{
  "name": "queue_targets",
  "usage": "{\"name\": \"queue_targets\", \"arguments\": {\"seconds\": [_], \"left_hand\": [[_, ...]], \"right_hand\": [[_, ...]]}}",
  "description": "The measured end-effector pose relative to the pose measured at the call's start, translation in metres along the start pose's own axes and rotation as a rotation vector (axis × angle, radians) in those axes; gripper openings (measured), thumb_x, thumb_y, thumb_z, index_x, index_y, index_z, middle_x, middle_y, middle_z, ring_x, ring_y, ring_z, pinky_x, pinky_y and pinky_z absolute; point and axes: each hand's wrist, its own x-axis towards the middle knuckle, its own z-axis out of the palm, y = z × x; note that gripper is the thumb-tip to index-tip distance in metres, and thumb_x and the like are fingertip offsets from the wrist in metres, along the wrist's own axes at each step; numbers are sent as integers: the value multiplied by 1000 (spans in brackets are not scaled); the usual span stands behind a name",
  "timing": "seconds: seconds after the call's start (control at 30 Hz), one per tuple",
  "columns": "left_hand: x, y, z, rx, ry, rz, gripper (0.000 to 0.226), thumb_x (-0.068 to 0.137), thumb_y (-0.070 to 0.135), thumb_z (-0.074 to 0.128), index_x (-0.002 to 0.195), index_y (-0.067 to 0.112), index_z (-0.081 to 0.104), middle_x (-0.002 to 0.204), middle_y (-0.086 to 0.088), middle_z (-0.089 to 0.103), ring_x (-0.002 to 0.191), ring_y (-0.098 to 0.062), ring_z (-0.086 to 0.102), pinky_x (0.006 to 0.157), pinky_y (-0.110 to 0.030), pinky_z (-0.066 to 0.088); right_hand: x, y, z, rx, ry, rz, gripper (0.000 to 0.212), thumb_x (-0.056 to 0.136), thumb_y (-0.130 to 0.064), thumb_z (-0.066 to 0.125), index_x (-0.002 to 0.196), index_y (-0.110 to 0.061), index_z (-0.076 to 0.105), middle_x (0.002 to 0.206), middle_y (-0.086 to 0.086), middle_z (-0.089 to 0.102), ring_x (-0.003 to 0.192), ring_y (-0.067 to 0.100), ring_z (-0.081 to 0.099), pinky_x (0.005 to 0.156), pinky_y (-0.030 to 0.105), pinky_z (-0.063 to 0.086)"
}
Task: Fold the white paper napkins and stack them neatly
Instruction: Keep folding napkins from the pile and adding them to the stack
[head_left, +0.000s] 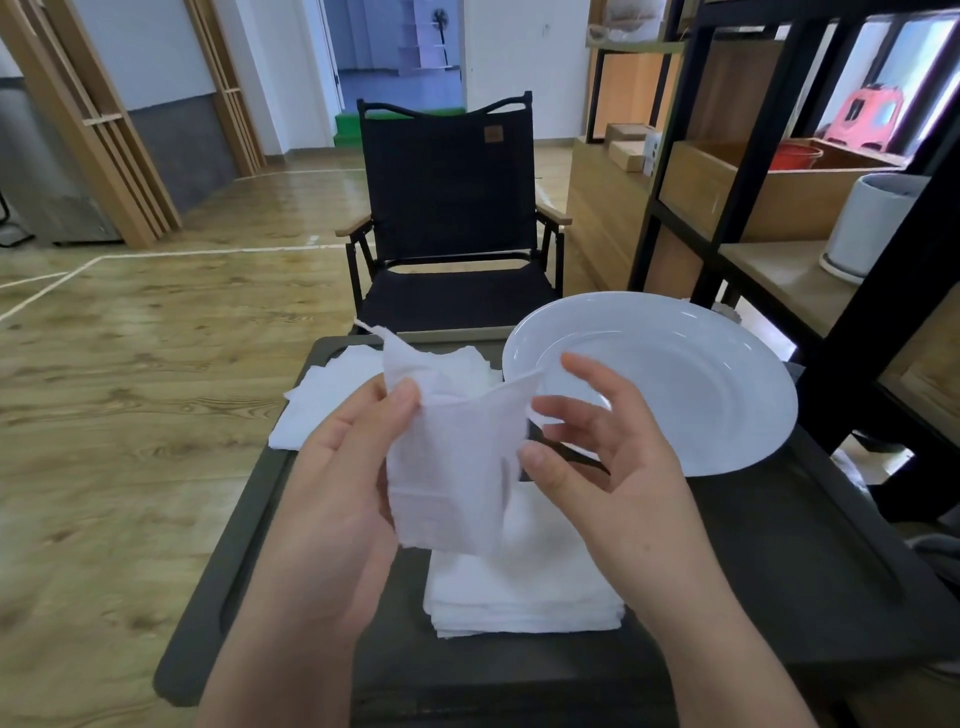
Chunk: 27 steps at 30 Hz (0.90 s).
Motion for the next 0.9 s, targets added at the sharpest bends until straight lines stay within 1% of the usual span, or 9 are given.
{"name": "queue_targets", "arguments": {"seconds": [0.1, 0.17, 0.27, 0.37, 0.47, 0.6, 0.73, 0.8, 0.9], "left_hand": [[-1, 2, 0, -81, -54, -3, 28, 80, 30, 54, 88, 21, 79, 98, -4, 76, 91, -16, 73, 77, -33, 60], [0, 2, -1, -76, -79, -5, 29, 81, 31, 55, 93, 19, 78, 104, -8, 75, 96, -19, 72, 84, -36, 58], [1, 0, -4, -13, -42, -5, 37, 79, 37, 57, 106, 15, 72, 111, -10, 73, 102, -23, 70, 90, -42, 56], [4, -1, -7, 149, 51, 78, 42, 75, 42, 64, 116, 41, 59, 94, -2, 73, 86, -19, 68, 83, -42, 54], [4, 0, -13, 361, -27, 189, 60, 66, 43, 84, 118, 51, 56, 79, 0, 71, 75, -15, 66, 76, -30, 55], [7, -2, -21, 633, -6, 292, 36, 62, 56, 70, 95, 43, 73, 66, 20, 49, 61, -4, 43, 61, -9, 38], [4, -1, -18, 592, 31, 238, 23, 63, 54, 80, 76, 38, 72, 93, 22, 62, 79, -3, 59, 67, -15, 46], [2, 0, -15, 502, -13, 143, 21, 64, 45, 78, 77, 31, 70, 98, 18, 68, 82, 0, 65, 69, -14, 50], [1, 0, -10, 507, -122, -23, 15, 82, 36, 68, 95, 28, 66, 71, 10, 68, 69, -9, 63, 71, -20, 52]], "right_hand": [[-1, -2, 0, 7, -23, -10, 45, 75, -45, 73, 112, -63, 54, 120, -31, 59, 114, -9, 53, 79, 11, 51], [-2, -3, 0, 89, -47, -12, 41, 72, -49, 71, 111, -55, 61, 121, -23, 63, 115, 0, 58, 86, 21, 54], [-3, -3, -1, 171, -53, -21, 21, 76, -40, 73, 97, -38, 73, 114, -17, 69, 105, 8, 67, 84, 26, 55], [-2, -1, -3, 124, 6, -39, 10, 80, -38, 75, 87, -30, 75, 109, -17, 71, 101, 9, 67, 86, 32, 54], [-2, -4, -7, 21, 61, -127, 7, 82, -37, 72, 84, -31, 75, 104, -19, 72, 99, 6, 66, 83, 27, 54], [-4, -8, -14, -53, 63, -192, 6, 81, -34, 70, 83, -31, 74, 95, -17, 74, 99, 4, 66, 78, 14, 52], [-4, -12, -20, -46, 46, -143, 14, 78, -39, 65, 85, -30, 73, 86, -11, 74, 86, 9, 68, 70, 18, 54], [-5, -14, -22, 5, 13, -64, 16, 79, -39, 64, 87, -30, 73, 84, -8, 75, 83, 9, 70, 70, 23, 57], [-5, -13, -22, 81, -22, 92, 13, 89, -30, 62, 89, -30, 76, 85, -4, 78, 82, 12, 74, 72, 28, 59]]}}
